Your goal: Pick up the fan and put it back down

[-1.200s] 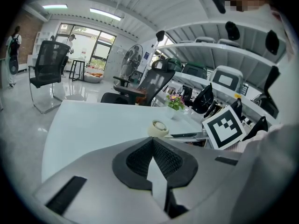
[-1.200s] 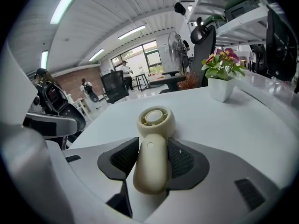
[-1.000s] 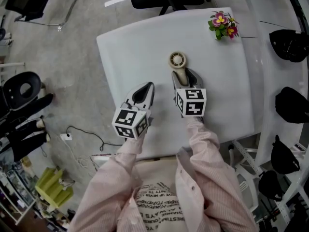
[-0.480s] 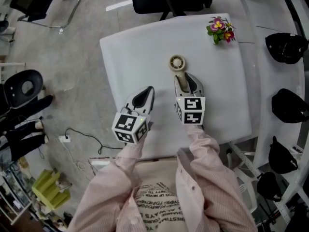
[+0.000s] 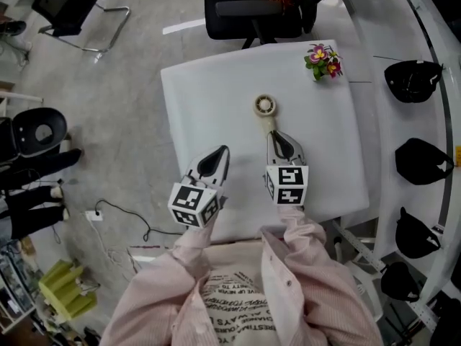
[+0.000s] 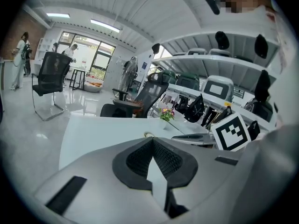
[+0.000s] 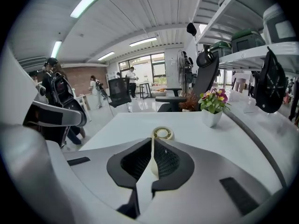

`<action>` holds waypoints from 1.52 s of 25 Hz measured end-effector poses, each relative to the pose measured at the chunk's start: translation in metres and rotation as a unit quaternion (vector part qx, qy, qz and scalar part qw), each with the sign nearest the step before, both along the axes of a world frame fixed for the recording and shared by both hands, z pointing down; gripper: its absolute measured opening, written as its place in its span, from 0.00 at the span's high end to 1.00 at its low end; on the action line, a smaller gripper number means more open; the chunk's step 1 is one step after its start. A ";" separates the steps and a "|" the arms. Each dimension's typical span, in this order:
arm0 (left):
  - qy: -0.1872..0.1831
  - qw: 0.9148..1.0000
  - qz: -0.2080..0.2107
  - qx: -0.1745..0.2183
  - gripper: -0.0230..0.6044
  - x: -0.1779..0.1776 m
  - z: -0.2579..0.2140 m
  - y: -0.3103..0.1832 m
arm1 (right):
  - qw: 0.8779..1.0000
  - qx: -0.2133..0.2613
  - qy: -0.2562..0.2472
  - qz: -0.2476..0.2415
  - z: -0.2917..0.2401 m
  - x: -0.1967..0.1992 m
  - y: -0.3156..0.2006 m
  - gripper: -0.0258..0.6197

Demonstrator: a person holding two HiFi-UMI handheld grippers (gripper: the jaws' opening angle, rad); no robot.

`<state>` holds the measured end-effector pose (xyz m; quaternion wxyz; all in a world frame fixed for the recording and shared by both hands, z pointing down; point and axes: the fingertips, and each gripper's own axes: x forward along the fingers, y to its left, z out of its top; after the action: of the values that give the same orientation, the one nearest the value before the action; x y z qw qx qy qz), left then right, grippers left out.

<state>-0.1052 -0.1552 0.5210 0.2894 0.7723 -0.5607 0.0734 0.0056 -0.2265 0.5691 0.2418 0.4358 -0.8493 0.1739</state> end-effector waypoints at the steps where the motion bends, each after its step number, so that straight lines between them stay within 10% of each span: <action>1: -0.001 1.000 0.001 0.004 0.96 0.000 -0.004 0.003 | 1.000 0.004 -0.005 -0.001 -0.007 0.000 0.003 0.94; 38: -0.078 0.976 -0.090 0.182 0.96 -0.073 -0.174 0.080 | 0.969 0.149 -0.175 -0.090 -0.227 -0.012 0.070 0.96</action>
<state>-0.1783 -0.0754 0.3474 0.1046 0.7505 -0.6526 0.0042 -0.0068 -0.1568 0.3425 0.0366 0.3516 -0.9305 0.0966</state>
